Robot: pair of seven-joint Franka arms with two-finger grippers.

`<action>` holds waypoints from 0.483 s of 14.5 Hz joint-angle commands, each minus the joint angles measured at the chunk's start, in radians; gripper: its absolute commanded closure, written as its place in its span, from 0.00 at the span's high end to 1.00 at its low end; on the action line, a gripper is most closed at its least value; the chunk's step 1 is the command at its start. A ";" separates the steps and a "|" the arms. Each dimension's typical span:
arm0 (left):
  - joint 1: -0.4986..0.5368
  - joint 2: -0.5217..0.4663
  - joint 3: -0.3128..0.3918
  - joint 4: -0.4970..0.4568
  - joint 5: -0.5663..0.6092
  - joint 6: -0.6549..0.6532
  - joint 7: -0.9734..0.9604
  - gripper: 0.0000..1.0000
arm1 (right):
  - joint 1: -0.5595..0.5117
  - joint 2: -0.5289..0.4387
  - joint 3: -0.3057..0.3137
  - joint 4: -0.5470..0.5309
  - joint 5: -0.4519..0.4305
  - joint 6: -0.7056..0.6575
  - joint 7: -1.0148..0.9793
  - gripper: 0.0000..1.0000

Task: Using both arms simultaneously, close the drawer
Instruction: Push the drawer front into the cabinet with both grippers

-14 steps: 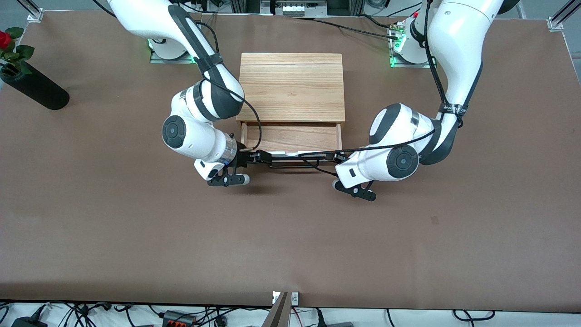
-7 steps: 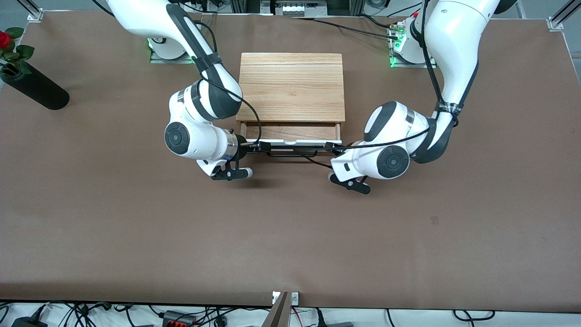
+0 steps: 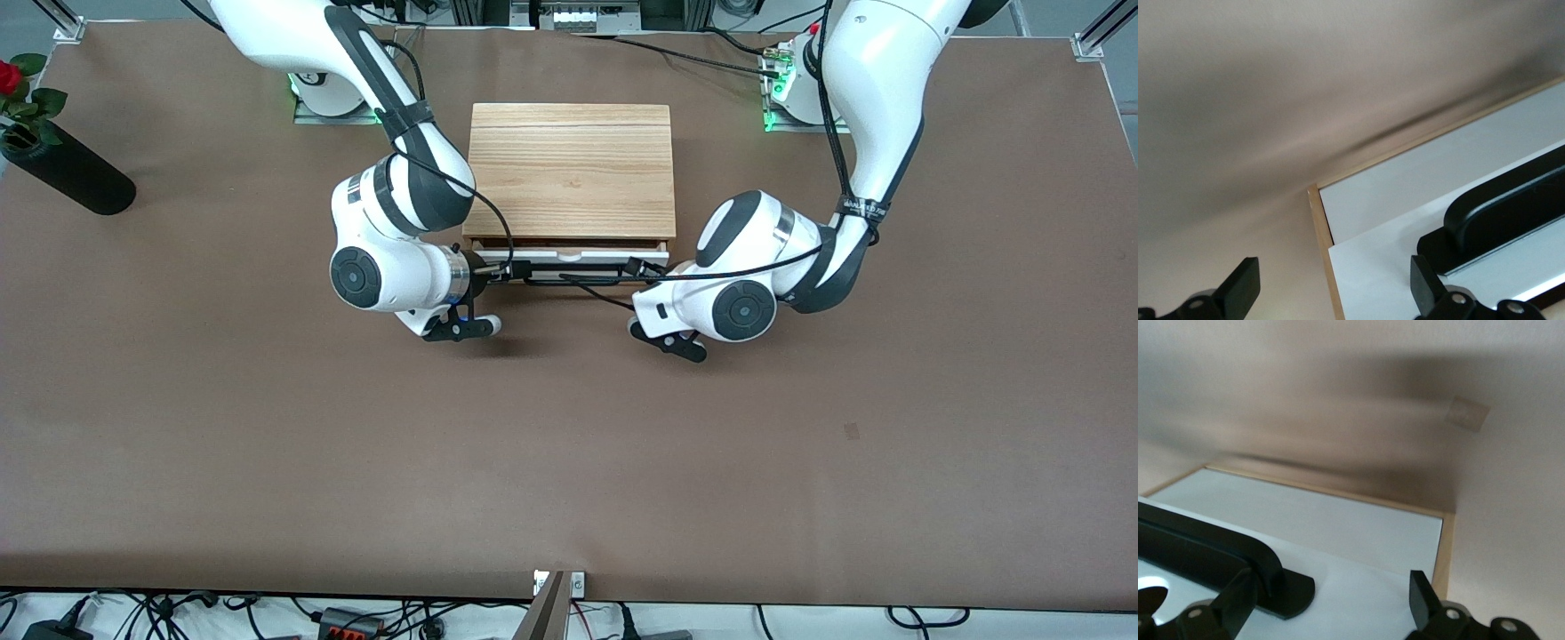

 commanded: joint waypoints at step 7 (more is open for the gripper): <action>0.010 -0.034 -0.023 -0.054 -0.019 -0.089 0.021 1.00 | -0.006 -0.009 -0.002 -0.016 0.008 -0.123 -0.020 1.00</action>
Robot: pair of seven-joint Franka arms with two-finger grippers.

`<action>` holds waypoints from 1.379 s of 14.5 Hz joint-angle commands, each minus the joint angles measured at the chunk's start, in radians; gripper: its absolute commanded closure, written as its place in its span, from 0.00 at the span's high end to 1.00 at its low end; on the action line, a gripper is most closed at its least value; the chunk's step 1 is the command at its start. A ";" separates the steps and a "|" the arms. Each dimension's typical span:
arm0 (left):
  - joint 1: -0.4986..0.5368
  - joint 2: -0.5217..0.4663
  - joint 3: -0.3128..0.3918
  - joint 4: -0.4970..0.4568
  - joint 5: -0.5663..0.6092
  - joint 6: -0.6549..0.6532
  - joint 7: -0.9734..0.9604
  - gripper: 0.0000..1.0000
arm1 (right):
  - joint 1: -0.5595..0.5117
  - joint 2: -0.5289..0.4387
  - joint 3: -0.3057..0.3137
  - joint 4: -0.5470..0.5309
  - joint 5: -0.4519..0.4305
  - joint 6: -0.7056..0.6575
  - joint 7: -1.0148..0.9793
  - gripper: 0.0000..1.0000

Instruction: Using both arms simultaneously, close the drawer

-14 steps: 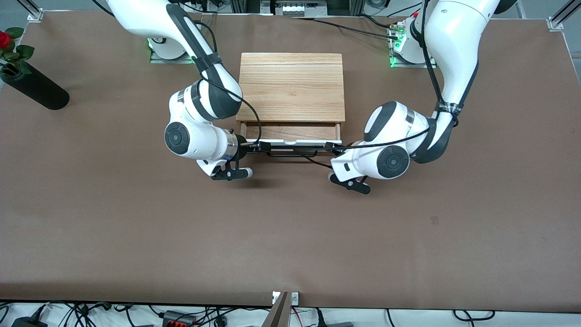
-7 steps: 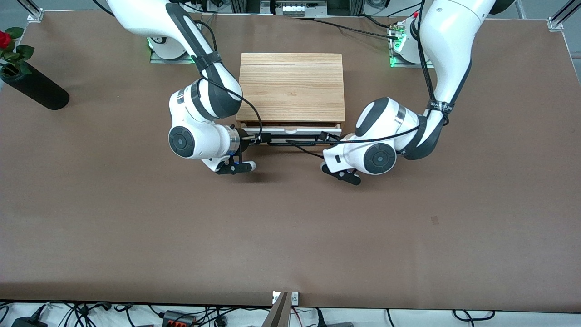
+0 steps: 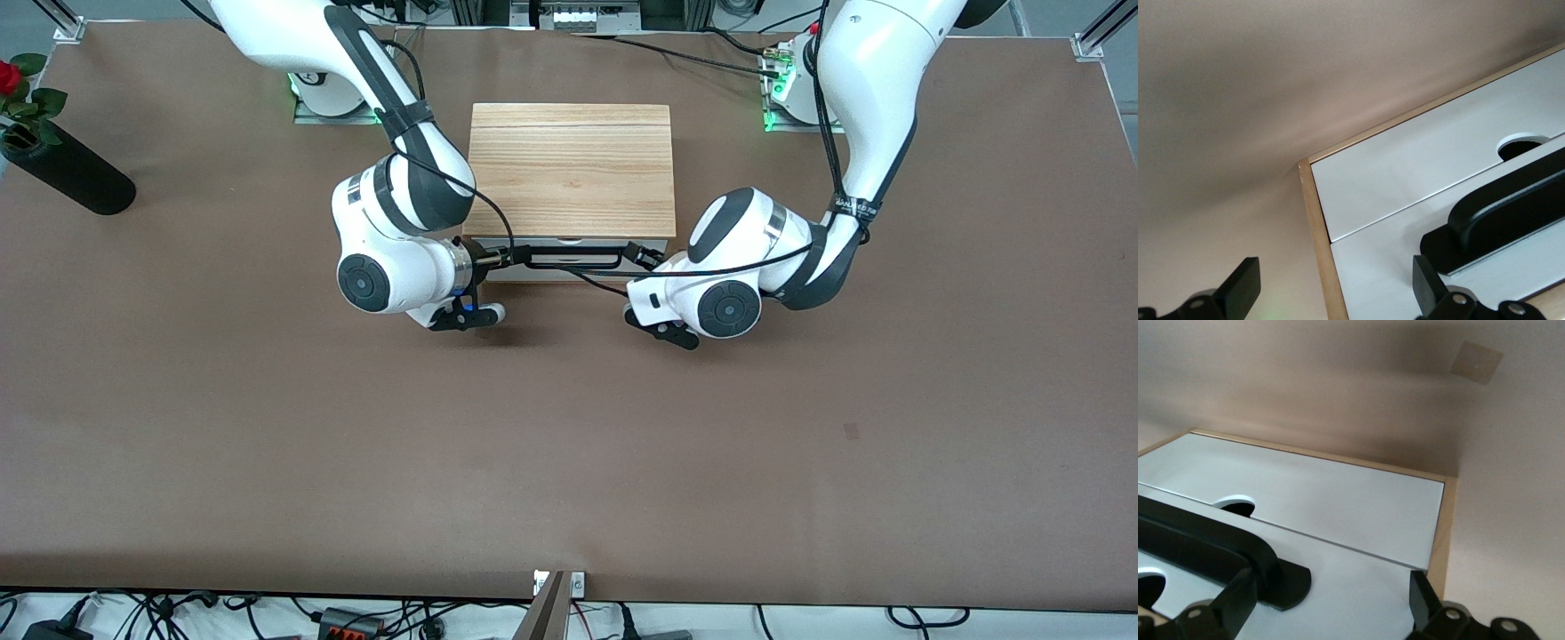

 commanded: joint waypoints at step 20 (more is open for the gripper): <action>0.241 -0.146 -0.004 0.070 0.107 0.056 0.263 1.00 | -0.023 -0.208 -0.163 0.156 -0.486 -0.050 -0.024 1.00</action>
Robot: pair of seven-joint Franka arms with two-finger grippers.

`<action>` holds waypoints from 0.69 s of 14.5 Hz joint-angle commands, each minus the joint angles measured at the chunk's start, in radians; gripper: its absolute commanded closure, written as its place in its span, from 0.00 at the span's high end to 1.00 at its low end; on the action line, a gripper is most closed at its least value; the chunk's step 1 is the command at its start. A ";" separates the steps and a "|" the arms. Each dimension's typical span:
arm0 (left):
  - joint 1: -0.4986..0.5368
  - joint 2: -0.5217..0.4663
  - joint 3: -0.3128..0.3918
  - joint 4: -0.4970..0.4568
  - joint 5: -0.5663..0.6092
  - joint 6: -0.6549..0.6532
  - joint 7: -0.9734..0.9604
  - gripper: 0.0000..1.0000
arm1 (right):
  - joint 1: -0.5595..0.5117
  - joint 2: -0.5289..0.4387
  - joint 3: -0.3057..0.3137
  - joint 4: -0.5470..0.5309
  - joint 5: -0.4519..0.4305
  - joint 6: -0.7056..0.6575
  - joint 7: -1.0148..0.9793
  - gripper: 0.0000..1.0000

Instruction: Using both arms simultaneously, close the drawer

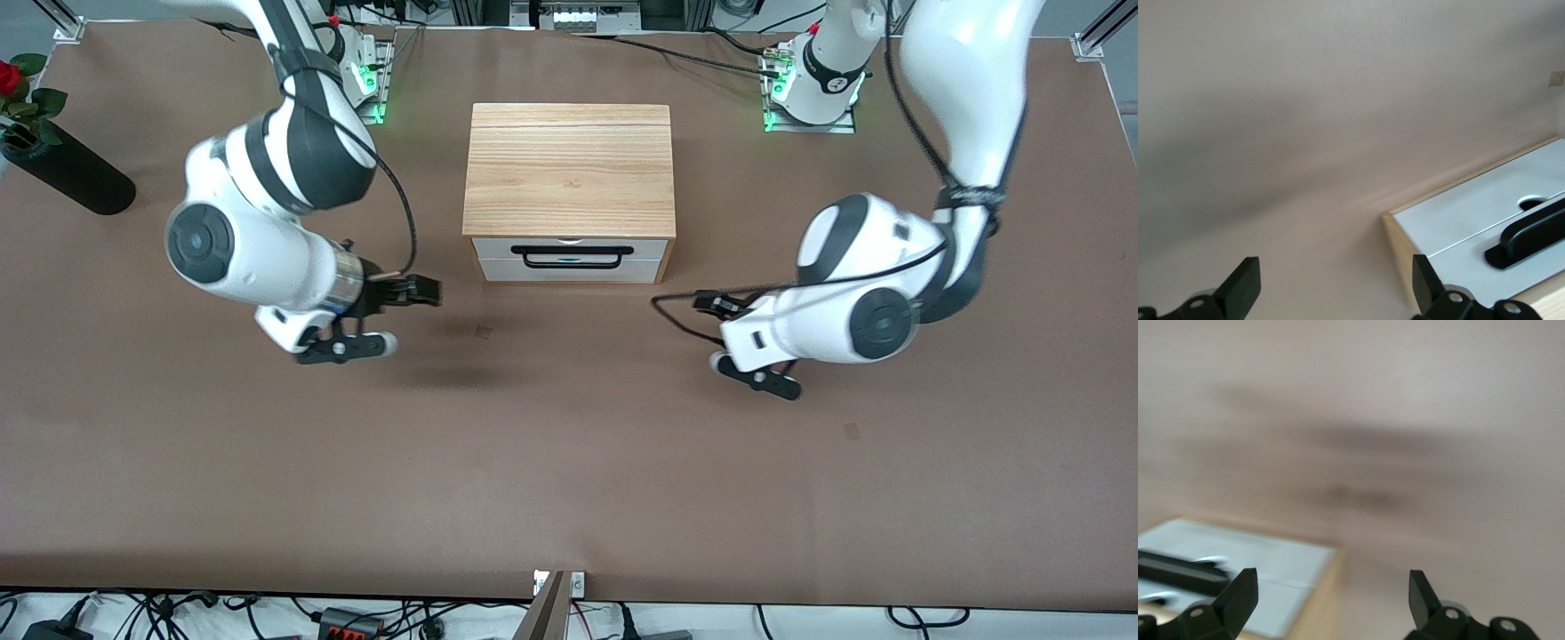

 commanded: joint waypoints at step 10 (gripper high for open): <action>0.201 -0.279 0.049 -0.019 0.044 -0.190 -0.018 1.00 | -0.067 -0.180 -0.202 0.171 -0.187 -0.386 -0.093 1.00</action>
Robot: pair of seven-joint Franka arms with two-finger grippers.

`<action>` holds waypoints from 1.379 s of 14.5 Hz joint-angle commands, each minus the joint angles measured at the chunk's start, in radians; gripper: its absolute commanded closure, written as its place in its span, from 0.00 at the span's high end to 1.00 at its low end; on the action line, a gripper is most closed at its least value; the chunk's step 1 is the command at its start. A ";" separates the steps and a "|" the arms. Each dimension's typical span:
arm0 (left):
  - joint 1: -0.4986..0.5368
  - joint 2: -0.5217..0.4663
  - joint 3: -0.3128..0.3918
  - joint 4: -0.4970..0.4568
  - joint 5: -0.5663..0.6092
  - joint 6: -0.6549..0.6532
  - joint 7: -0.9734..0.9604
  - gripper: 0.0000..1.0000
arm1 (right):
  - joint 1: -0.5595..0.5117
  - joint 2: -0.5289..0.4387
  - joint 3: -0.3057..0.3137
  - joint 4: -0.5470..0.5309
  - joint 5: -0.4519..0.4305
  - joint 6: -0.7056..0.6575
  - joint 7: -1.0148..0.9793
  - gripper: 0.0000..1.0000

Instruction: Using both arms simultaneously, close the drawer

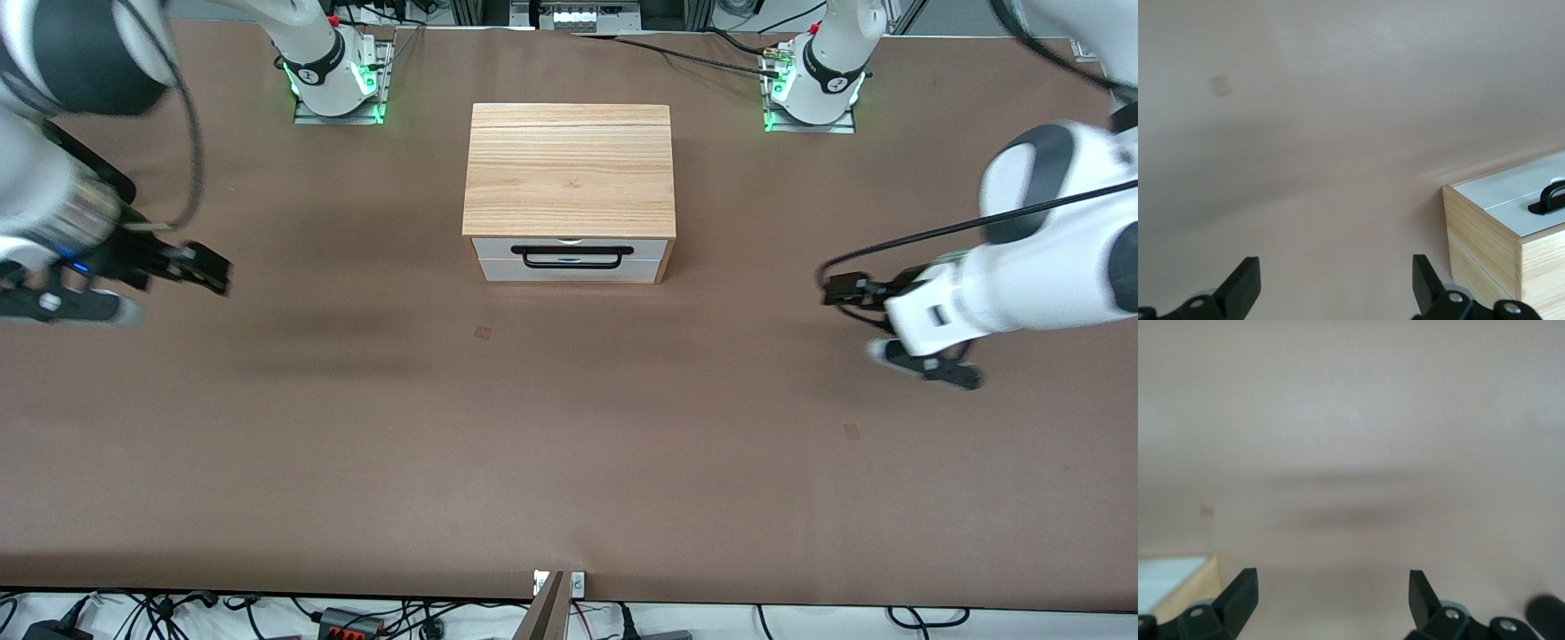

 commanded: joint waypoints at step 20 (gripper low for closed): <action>0.030 -0.382 -0.002 -0.349 0.079 0.129 -0.171 1.00 | -0.515 -0.278 0.458 -0.359 -0.034 0.093 -0.042 1.00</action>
